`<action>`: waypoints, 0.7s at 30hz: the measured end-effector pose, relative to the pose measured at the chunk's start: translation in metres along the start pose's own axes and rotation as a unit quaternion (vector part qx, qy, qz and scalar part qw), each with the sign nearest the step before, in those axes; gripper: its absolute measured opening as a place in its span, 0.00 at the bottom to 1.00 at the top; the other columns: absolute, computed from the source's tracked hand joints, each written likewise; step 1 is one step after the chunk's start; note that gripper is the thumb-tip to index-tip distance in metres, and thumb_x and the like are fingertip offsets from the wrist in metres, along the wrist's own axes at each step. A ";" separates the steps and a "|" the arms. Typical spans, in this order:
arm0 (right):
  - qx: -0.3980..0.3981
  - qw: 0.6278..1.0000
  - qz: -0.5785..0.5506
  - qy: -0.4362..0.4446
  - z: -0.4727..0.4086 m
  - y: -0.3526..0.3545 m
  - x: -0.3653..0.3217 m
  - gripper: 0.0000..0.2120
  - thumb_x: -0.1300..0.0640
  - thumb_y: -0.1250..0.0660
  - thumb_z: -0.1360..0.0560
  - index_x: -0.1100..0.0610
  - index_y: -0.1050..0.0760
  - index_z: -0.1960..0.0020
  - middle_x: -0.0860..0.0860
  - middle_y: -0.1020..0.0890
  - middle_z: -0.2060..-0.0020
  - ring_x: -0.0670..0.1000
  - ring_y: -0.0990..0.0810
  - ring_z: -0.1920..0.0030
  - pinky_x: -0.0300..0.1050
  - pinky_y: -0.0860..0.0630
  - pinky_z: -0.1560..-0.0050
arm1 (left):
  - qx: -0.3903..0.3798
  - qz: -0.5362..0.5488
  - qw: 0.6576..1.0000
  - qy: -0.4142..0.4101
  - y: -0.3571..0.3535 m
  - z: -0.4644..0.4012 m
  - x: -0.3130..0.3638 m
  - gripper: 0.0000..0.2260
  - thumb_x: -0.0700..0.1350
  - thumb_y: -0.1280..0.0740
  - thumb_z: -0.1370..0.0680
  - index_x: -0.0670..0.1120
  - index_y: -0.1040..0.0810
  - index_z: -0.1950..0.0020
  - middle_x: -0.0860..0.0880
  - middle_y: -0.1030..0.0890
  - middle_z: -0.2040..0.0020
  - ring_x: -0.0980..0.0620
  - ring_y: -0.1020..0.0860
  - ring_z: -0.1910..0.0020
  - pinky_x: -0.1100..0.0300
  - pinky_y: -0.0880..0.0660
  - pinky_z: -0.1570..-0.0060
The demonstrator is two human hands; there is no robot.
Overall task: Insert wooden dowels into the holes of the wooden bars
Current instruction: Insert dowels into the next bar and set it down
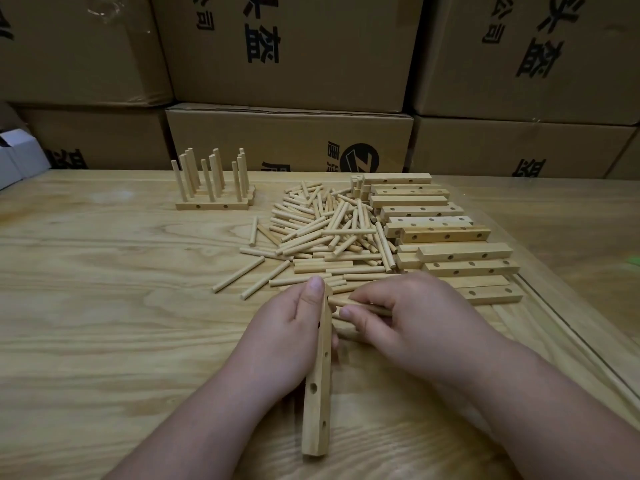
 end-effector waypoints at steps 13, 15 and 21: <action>-0.079 0.996 0.027 0.007 0.002 -0.001 0.003 0.18 0.40 0.40 0.21 0.50 0.22 0.60 0.46 0.24 0.72 0.46 0.26 0.68 0.51 0.25 0.64 | -0.111 -0.085 0.990 0.029 -0.015 0.002 0.003 0.22 0.61 0.50 0.16 0.51 0.26 0.60 0.50 0.17 0.69 0.57 0.19 0.67 0.53 0.24 0.53; -0.065 0.997 0.044 0.009 0.002 -0.002 -0.001 0.18 0.40 0.40 0.21 0.50 0.23 0.61 0.46 0.24 0.72 0.46 0.26 0.67 0.50 0.25 0.64 | -0.097 -0.090 0.991 0.034 -0.013 0.002 0.004 0.22 0.60 0.50 0.16 0.51 0.26 0.60 0.50 0.16 0.69 0.58 0.19 0.68 0.54 0.24 0.53; -0.054 0.996 0.069 0.017 -0.001 -0.004 -0.007 0.20 0.42 0.41 0.21 0.50 0.31 0.67 0.46 0.28 0.74 0.47 0.28 0.69 0.49 0.26 0.65 | -0.090 -0.088 0.991 0.040 -0.011 0.001 0.005 0.22 0.59 0.50 0.16 0.49 0.26 0.59 0.51 0.17 0.70 0.59 0.20 0.69 0.54 0.24 0.55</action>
Point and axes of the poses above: each hand's wrist, its own z-axis away from the middle knuckle, its own y-axis out of the back of the hand, x = y × z, the point moved 8 cm from there along -z, towards the middle knuckle
